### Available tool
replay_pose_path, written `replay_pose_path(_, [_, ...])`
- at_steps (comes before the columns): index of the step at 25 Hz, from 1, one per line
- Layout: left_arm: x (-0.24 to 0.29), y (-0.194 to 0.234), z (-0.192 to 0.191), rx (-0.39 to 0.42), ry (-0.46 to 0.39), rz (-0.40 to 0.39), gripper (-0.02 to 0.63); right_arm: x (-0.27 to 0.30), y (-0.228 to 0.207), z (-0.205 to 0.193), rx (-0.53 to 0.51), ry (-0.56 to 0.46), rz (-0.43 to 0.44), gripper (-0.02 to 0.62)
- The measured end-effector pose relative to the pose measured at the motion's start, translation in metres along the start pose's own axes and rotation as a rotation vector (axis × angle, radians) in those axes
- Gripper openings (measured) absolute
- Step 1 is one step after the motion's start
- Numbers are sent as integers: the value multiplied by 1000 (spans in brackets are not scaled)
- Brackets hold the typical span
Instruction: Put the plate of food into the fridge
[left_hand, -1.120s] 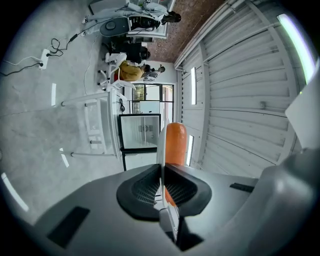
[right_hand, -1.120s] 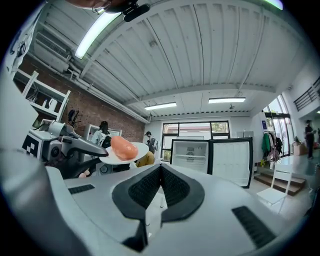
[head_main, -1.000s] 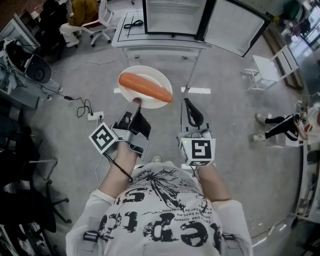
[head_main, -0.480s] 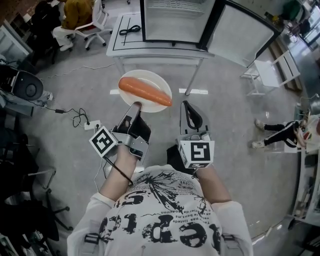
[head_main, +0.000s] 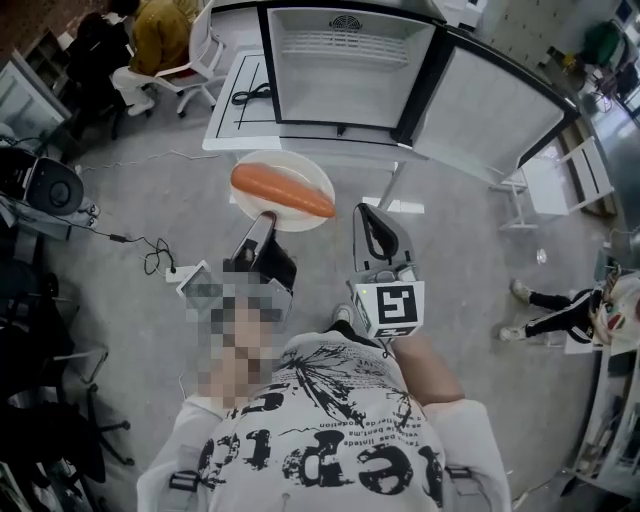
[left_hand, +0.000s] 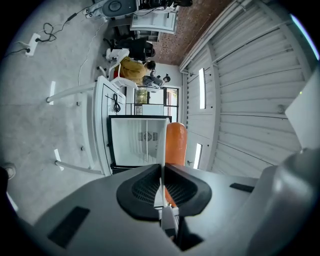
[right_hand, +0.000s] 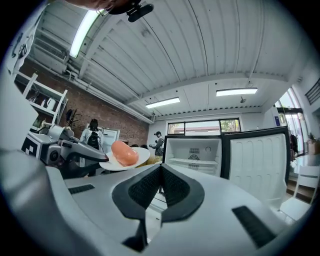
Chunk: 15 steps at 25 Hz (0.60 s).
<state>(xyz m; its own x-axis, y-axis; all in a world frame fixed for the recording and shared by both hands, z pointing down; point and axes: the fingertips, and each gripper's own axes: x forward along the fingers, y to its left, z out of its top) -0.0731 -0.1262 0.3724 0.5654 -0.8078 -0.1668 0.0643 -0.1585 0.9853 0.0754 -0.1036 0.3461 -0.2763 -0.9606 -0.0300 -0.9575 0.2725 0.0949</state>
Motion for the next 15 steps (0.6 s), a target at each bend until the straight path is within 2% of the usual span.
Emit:
replay_pose_path(4, [45,6,-5,14,-26,-3,28,29,-36,5,-11,-45,66,2])
replay_pose_path(12, [122,24,-19,16,-56,3,28,69,-104,-17,16,-31,106,2])
replay_pose_path(15, [143,33,-21,24,-45,22,28,76,-123,-31,48,-5,95,2])
